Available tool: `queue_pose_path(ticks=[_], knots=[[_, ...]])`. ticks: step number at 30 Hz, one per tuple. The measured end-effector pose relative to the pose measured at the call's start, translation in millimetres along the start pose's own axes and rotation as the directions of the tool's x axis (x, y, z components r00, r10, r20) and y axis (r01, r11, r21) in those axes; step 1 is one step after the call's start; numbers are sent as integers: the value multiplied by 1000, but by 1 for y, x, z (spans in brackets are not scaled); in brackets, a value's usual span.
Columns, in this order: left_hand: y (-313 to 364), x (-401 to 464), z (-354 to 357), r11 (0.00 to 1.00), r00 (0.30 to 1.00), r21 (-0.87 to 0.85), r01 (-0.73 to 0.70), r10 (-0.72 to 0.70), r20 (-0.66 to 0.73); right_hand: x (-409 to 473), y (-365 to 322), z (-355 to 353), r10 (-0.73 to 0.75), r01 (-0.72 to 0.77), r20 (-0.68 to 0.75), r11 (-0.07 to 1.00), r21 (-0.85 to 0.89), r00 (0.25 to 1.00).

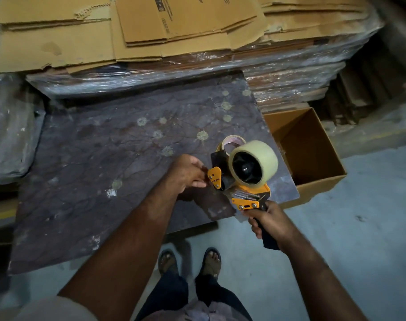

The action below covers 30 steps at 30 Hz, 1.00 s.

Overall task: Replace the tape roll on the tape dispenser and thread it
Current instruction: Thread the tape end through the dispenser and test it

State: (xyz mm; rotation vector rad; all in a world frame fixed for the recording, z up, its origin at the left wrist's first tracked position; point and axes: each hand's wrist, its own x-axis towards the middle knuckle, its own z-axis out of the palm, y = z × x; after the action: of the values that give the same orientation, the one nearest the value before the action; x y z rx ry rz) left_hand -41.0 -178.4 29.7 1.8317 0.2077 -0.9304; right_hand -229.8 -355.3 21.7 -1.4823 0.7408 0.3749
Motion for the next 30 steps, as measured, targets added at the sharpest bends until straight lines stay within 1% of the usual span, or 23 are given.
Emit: queue_pose_path(ticks=[2, 3, 5, 6, 8, 11, 12, 15, 17, 21, 24, 26, 28, 30], knots=[[2, 16, 6, 981, 997, 175, -81, 82, 2, 4, 10, 6, -17, 10, -97, 997, -74, 995], [3, 24, 10, 949, 992, 287, -126, 130, 7, 5, 17, 9, -31, 12, -158, 992, -125, 987], [7, 41, 17, 847, 969, 488, -211, 247, -10, 6, 30, 14, -78, 0, -279, 963, -270, 957], [7, 49, 19, 811, 955, 533, -241, 295, -17, 6, 39, 15, -95, -26, -326, 936, -350, 941], [3, 65, 25, 774, 935, 558, -299, 353, 11, 2, 56, 17, -104, -91, -387, 887, -453, 916], [-11, 81, 44, 727, 918, 575, -375, 377, 121, -8, 81, 17, -105, -150, -466, 866, -478, 878], [-16, 85, 51, 713, 911, 582, -392, 391, 134, -12, 88, 18, -99, -170, -491, 864, -473, 866], [-30, 96, 70, 741, 915, 552, -383, 386, 117, -22, 107, 18, -84, -219, -539, 853, -473, 838], [-36, 100, 76, 734, 916, 559, -386, 374, 143, -26, 113, 15, -78, -240, -549, 842, -483, 832], [-35, 102, 86, 690, 890, 579, -435, 427, 160, -24, 116, 6, -57, -248, -570, 862, -442, 819], [-30, 110, 88, 648, 878, 623, -439, 457, 143, -13, 112, -1, -75, -227, -571, 869, -440, 818], [-29, 115, 89, 604, 876, 671, -430, 459, 148, -7, 110, -5, -73, -230, -563, 863, -449, 823], [-30, 116, 92, 533, 860, 719, -445, 477, 179, -1, 111, -8, -73, -239, -553, 850, -470, 830], [-33, 112, 91, 514, 835, 710, -481, 516, 193, 2, 110, -8, -63, -245, -539, 843, -479, 840]])
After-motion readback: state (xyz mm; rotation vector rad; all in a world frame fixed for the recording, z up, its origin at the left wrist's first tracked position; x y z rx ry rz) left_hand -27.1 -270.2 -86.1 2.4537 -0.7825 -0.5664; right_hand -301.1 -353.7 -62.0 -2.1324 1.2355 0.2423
